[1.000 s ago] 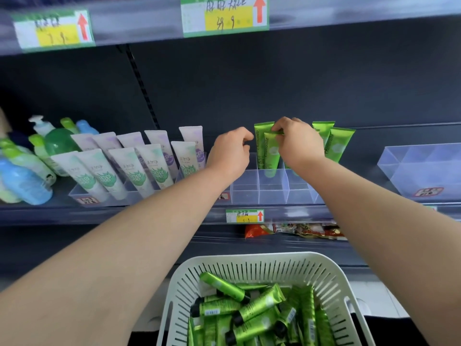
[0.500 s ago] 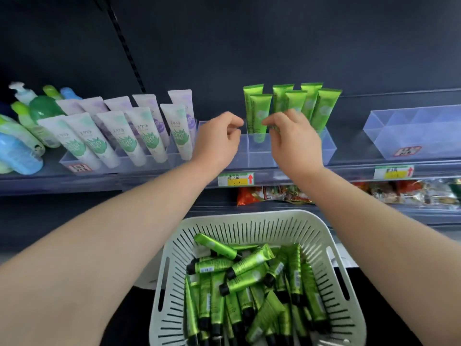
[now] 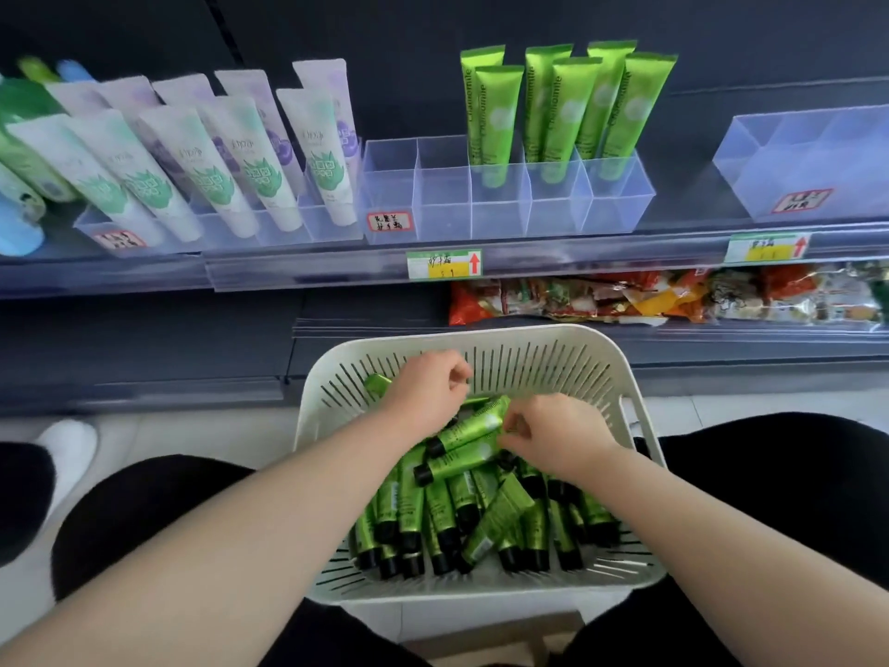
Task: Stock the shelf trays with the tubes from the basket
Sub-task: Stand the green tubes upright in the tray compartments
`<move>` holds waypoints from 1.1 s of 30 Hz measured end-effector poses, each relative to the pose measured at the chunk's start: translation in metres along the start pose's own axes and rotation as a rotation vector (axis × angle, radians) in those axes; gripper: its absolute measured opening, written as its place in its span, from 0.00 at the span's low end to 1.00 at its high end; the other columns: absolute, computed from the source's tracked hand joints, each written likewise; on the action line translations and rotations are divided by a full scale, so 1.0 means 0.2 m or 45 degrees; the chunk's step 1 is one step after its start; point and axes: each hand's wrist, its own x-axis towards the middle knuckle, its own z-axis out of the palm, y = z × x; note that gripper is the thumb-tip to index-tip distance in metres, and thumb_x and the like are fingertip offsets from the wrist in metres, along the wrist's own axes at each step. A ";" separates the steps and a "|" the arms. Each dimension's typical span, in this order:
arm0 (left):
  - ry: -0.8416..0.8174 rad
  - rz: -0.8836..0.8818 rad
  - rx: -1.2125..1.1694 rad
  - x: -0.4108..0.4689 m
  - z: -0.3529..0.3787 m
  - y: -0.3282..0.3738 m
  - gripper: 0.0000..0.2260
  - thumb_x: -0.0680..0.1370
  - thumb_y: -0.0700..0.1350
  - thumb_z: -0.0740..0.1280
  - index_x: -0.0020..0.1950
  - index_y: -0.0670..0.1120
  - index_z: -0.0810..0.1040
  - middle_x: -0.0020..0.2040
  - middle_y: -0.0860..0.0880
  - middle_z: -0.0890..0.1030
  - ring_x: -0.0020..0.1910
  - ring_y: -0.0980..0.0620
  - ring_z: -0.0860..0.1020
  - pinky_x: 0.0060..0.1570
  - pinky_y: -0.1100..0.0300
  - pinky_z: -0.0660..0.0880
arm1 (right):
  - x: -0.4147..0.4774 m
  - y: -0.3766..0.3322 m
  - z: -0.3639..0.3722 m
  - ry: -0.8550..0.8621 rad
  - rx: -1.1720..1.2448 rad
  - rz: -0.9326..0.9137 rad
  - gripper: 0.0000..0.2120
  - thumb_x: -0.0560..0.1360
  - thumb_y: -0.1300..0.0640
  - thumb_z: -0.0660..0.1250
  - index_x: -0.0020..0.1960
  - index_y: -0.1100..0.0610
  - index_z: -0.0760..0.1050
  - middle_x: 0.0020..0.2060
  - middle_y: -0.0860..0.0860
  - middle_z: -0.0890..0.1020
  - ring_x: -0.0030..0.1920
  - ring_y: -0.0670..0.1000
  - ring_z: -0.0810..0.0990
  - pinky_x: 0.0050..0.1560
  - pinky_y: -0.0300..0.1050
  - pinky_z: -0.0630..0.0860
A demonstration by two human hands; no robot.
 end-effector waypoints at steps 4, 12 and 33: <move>-0.161 -0.132 0.093 -0.09 0.12 -0.11 0.07 0.77 0.42 0.68 0.53 0.50 0.80 0.51 0.53 0.82 0.50 0.53 0.79 0.53 0.53 0.78 | -0.04 0.01 0.09 -0.285 0.037 -0.035 0.09 0.71 0.43 0.68 0.48 0.46 0.78 0.42 0.43 0.81 0.45 0.47 0.79 0.43 0.41 0.74; -0.179 -0.198 0.079 -0.12 0.18 -0.18 0.08 0.78 0.40 0.67 0.55 0.49 0.80 0.53 0.51 0.81 0.49 0.53 0.79 0.53 0.54 0.78 | -0.05 0.05 0.15 -0.590 0.023 -0.199 0.32 0.68 0.74 0.60 0.62 0.44 0.74 0.54 0.47 0.69 0.55 0.50 0.72 0.47 0.42 0.70; -0.491 -0.213 0.470 -0.18 0.39 -0.13 0.15 0.80 0.39 0.63 0.66 0.45 0.73 0.54 0.45 0.75 0.50 0.46 0.76 0.45 0.55 0.75 | -0.02 0.18 -0.02 -0.057 0.343 0.003 0.11 0.78 0.57 0.64 0.59 0.54 0.76 0.47 0.51 0.82 0.39 0.48 0.75 0.43 0.43 0.74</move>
